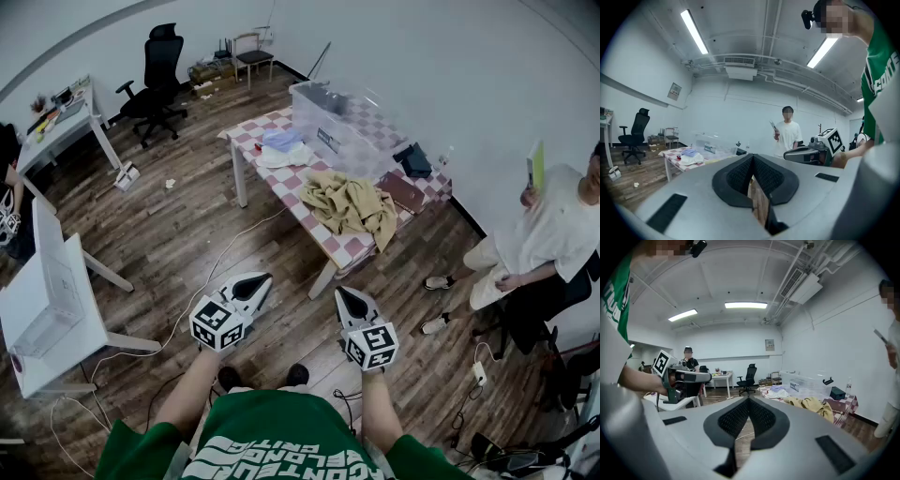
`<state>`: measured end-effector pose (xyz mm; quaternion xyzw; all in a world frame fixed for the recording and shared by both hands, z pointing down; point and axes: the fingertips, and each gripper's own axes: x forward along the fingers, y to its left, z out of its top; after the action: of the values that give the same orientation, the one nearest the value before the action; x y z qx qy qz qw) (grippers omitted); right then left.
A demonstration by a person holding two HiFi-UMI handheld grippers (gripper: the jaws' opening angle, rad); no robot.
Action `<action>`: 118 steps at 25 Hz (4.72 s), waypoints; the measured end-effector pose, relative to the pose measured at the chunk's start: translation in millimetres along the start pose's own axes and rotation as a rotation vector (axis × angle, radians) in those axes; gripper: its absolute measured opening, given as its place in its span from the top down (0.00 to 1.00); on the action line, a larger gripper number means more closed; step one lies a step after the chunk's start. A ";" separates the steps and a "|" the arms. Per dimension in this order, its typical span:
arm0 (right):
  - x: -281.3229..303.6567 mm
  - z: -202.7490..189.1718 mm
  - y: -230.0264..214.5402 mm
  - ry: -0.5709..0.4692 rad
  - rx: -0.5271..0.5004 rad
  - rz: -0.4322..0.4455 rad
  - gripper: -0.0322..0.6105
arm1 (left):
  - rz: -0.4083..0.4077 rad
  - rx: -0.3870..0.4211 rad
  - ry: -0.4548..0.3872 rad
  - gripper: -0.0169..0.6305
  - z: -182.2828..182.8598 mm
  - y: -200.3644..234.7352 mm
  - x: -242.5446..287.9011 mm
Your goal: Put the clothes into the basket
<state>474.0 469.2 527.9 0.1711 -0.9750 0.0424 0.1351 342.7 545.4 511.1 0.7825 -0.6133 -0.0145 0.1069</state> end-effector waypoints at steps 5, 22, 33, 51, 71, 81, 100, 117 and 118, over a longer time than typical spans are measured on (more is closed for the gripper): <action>-6.9 -5.4 -22.7 0.002 -0.004 0.010 0.94 | 0.018 -0.001 -0.003 0.97 -2.1 -7.8 18.7; 35.6 -7.0 -96.1 0.008 0.003 0.086 0.94 | 0.106 -0.019 -0.012 0.97 2.0 14.7 91.9; 184.4 17.8 -133.3 0.026 -0.016 0.061 0.94 | 0.044 -0.033 -0.021 0.97 8.3 166.5 167.5; 448.6 105.7 -175.6 0.041 0.036 -0.053 0.94 | -0.074 -0.048 0.014 0.97 78.5 441.8 249.9; 524.8 120.6 -283.3 0.037 0.051 -0.062 0.94 | -0.107 -0.028 0.070 0.97 83.1 498.7 370.2; 560.4 95.7 -319.3 0.094 0.070 -0.030 0.94 | -0.100 -0.021 0.131 0.97 63.2 519.8 425.1; 621.0 38.1 -323.2 0.207 0.098 -0.046 0.94 | -0.122 -0.013 0.195 0.97 5.9 581.8 447.0; 681.0 -6.5 -330.0 0.274 0.232 -0.134 0.77 | -0.275 -0.015 0.316 0.96 -44.7 638.8 477.3; 684.7 -10.5 -330.8 0.283 0.240 -0.135 0.74 | -0.280 -0.012 0.329 0.88 -49.7 642.2 480.2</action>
<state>-28.8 -60.3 740.2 0.2435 -0.9206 0.1725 0.2521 -145.3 -54.0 730.5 0.8513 -0.4728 0.0950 0.2069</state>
